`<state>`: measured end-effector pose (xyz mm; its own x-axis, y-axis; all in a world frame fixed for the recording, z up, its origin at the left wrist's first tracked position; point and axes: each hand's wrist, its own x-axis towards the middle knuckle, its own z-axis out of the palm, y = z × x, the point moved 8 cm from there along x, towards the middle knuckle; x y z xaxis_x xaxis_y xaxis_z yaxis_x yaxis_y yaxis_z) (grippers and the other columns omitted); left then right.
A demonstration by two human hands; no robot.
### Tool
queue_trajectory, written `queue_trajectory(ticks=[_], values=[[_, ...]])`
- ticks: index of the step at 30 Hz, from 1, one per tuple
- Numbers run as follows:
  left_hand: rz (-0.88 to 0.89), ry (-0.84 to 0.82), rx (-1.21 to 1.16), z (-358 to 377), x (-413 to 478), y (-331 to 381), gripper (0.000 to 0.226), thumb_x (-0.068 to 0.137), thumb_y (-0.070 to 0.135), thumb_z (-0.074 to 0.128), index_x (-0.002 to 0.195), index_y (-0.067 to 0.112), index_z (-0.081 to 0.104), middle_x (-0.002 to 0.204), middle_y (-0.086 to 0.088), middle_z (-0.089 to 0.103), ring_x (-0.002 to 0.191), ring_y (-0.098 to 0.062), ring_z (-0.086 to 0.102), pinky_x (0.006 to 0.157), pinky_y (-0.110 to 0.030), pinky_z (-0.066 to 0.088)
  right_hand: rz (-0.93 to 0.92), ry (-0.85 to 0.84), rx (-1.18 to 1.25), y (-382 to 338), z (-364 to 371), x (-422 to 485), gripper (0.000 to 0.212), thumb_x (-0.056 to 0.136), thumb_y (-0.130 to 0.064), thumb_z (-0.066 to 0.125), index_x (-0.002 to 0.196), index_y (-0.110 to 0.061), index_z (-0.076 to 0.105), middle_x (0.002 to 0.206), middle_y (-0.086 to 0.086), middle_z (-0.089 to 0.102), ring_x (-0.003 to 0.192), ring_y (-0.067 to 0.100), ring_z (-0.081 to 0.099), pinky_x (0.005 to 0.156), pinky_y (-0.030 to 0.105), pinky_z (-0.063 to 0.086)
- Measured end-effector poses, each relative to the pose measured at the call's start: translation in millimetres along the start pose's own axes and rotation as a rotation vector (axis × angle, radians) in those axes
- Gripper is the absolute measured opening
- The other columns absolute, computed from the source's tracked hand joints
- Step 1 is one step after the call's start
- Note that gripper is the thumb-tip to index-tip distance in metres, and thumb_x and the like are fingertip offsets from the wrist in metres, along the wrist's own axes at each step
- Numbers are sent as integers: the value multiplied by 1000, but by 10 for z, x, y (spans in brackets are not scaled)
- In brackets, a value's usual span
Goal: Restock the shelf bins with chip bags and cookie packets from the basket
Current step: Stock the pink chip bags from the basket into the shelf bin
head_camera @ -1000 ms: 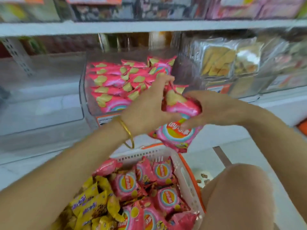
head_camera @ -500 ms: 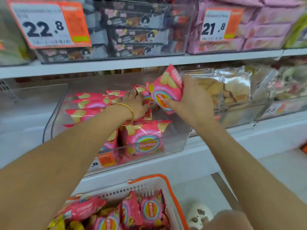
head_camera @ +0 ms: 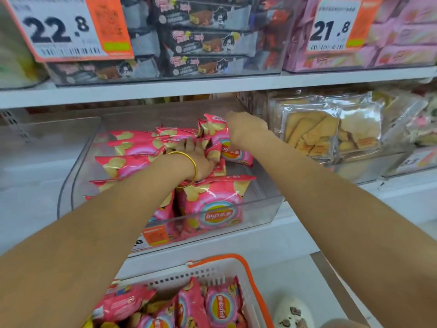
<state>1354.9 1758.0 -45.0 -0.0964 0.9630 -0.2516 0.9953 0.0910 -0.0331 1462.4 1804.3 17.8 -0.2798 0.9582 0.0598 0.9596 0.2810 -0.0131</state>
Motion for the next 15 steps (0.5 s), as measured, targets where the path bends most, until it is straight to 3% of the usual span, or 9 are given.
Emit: queue_trajectory(ticks=[4, 9, 15], values=[[6, -13, 34, 4, -23, -11, 72, 97, 57, 16, 152, 13, -1, 159, -8, -10, 146, -28, -7, 117, -50, 4, -138, -166, -102, -72, 190, 181, 66, 79, -13, 75, 135, -11, 40, 131, 13, 53, 118, 33, 52, 94, 41, 48], [20, -9, 56, -5, -41, -14, 70, 98, 55, 15, 152, 13, 0, 158, -8, -11, 146, -28, -8, 117, -49, 3, -222, -120, -345, -133, 203, 285, 74, 82, -22, 73, 142, -23, 31, 139, 10, 43, 129, 34, 39, 99, 48, 36], [17, -14, 91, -8, -54, -21, 70, 97, 56, 11, 152, 13, 2, 159, -9, -7, 146, -29, -6, 117, -49, 2, -274, -215, -261, -160, 226, 284, 81, 74, -11, 79, 140, -11, 31, 133, 15, 43, 117, 34, 49, 85, 36, 43]])
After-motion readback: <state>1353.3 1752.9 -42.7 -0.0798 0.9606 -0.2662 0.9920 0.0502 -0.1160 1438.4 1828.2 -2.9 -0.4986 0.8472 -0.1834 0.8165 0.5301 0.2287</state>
